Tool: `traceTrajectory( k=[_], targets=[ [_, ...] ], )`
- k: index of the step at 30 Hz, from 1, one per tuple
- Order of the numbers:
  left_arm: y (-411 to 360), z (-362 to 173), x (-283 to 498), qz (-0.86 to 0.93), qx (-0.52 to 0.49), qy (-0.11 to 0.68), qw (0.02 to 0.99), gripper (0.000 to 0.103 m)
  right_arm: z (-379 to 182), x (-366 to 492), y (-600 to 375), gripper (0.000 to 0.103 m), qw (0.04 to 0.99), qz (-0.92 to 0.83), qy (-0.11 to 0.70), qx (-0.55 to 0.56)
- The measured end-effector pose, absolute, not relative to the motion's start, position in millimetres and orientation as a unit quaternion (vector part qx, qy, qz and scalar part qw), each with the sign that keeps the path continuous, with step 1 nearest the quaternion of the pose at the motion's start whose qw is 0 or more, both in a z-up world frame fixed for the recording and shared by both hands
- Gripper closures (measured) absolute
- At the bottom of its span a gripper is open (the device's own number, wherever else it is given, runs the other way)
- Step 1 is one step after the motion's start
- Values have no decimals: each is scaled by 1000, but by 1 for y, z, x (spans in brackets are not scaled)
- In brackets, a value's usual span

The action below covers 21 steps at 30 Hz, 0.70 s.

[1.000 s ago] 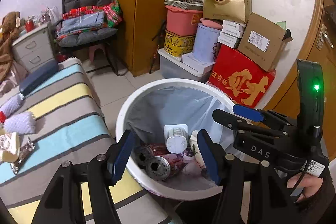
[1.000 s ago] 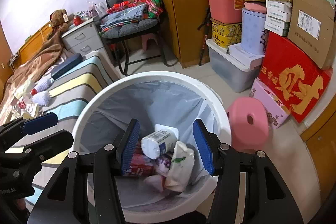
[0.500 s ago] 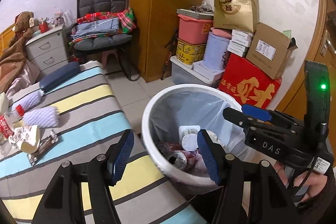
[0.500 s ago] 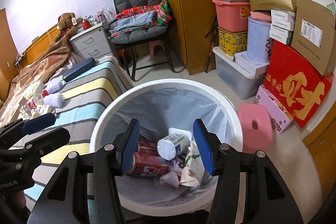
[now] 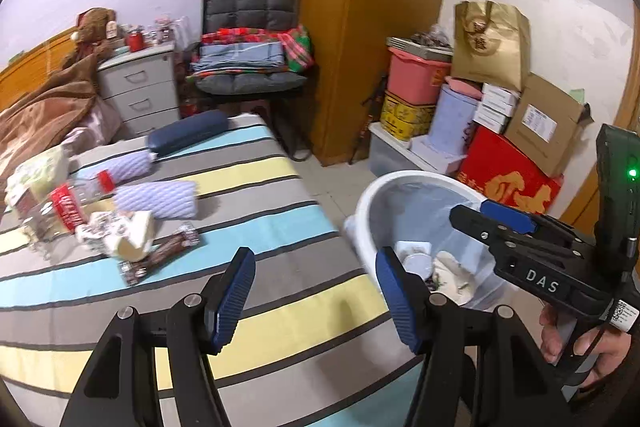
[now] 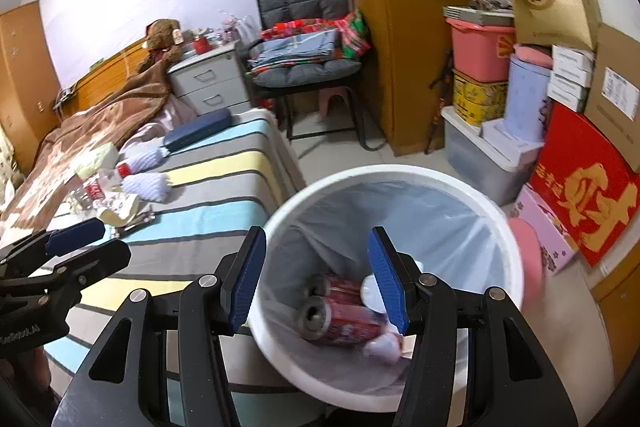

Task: Collect trash
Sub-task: 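Move both tools back toward the table items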

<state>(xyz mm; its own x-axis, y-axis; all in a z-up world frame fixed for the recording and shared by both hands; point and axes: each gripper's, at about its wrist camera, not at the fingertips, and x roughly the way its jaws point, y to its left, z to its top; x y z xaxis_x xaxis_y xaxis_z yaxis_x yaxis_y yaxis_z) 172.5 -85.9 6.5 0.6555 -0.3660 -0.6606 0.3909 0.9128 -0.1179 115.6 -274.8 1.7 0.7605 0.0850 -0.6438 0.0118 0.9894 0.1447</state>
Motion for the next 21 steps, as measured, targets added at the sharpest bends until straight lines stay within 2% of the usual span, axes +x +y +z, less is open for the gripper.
traceTrajectory(
  k=[21],
  targets=[
    [87,0,186,-67,-49,356,931,41,3,141,-183,48,930,106,352,22]
  ],
)
